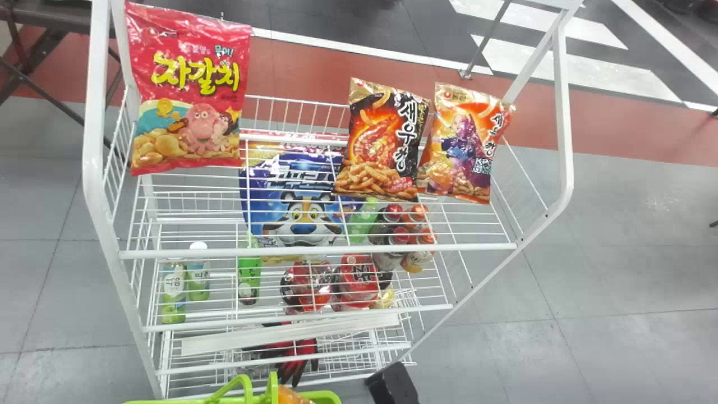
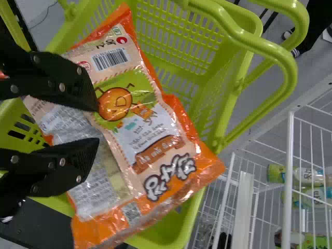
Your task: Hold basket handle with left hand then pick Gamjakkang with right hand and place into basket
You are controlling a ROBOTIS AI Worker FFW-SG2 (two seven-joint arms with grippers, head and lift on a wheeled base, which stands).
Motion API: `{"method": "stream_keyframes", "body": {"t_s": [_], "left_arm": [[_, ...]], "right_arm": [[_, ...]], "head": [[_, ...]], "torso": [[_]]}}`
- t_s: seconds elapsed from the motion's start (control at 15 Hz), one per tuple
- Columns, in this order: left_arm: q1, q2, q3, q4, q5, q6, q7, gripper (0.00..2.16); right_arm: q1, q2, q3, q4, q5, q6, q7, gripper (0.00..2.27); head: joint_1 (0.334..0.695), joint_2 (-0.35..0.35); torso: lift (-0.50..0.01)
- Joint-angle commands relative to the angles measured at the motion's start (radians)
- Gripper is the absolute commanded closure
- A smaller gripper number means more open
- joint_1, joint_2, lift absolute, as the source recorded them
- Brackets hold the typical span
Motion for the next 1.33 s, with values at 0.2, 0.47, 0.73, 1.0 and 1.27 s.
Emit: {"method": "stream_keyframes", "body": {"t_s": [0.2,0.47,0.73,1.0,1.27], "left_arm": [[0.003,0.000,0.000,0.000,0.002,-0.006,0.001,2.15],[0.003,0.000,0.000,0.000,0.002,-0.006,0.001,2.15],[0.005,-0.005,0.011,0.010,0.009,-0.015,-0.006,2.15],[-0.002,-0.005,0.009,0.015,0.009,-0.015,-0.006,2.15],[0.000,-0.003,0.009,0.014,0.011,-0.021,-0.006,2.15]], "right_arm": [[-0.015,0.019,-0.086,-0.041,-0.067,-0.035,-0.052,0.07],[-0.029,0.042,-0.022,0.034,-0.058,-0.137,-0.104,0.08],[0.054,0.085,-0.126,0.010,-0.199,-0.618,-0.149,0.09],[0.080,0.125,-0.167,0.011,-0.259,-1.112,-0.224,0.09],[0.100,0.159,-0.178,0.010,-0.253,-1.324,-0.354,0.09]], "head": [[0.695,-0.350],[0.695,-0.350],[0.695,-0.350],[0.695,-0.350],[0.695,-0.350]], "torso": [[-0.018],[-0.018],[-0.018],[-0.018],[-0.018]]}}
